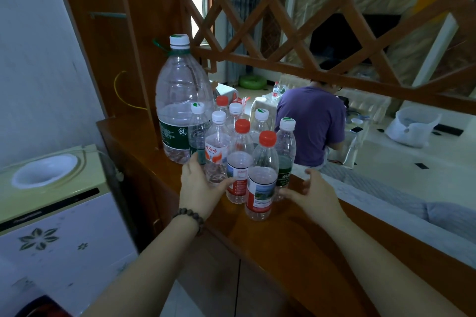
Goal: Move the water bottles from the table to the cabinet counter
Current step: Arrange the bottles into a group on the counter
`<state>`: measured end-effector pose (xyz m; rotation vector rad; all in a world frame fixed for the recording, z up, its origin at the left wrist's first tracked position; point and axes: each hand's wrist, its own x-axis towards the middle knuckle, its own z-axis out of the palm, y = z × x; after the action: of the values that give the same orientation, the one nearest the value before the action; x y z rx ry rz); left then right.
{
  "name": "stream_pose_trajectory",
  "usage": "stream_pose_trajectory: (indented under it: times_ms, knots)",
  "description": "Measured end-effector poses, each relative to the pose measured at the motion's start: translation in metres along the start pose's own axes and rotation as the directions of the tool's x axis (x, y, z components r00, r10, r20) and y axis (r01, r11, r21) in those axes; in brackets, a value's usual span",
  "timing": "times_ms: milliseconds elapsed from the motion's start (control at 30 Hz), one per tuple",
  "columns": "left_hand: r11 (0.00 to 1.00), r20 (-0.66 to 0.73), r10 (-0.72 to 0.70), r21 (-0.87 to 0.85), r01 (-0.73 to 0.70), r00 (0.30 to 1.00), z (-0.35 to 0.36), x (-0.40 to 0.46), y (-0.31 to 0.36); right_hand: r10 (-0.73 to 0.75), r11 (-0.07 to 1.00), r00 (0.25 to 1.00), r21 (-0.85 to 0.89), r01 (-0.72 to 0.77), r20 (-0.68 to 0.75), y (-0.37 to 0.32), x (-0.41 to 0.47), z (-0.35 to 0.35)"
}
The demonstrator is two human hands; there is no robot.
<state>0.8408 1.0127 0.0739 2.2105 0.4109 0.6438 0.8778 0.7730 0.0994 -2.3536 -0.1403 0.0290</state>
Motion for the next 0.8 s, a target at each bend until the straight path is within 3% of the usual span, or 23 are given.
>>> stream_pose_trajectory:
  times_ms: [100, 167, 400, 667, 800]
  knots:
    - [0.996, 0.125, -0.060, -0.065, 0.069, 0.990, 0.004, 0.008, -0.004, -0.031, 0.998, 0.992, 0.060, 0.023, 0.126, 0.001, 0.008, 0.007]
    - [0.991, 0.181, -0.056, -0.108, 0.076, 0.982, 0.009, 0.013, -0.007, -0.096, 0.986, 0.986, 0.149, 0.075, 0.138, 0.001, 0.009, 0.019]
    - [0.983, 0.205, 0.048, -0.184, -0.009, 0.978, 0.029, 0.027, -0.029, -0.228, 0.932, 0.973, 0.294, 0.211, 0.025, -0.001, 0.013, 0.039]
    - [0.982, 0.201, 0.070, -0.184, -0.032, 0.977, 0.024, 0.028, -0.023, -0.218, 0.938, 0.976, 0.275, 0.211, -0.004, -0.001, 0.016, 0.046]
    - [0.994, 0.187, 0.066, -0.100, -0.048, 0.980, 0.015, 0.017, -0.020, -0.189, 0.950, 0.982, 0.255, 0.178, 0.019, -0.003, 0.010, 0.045]
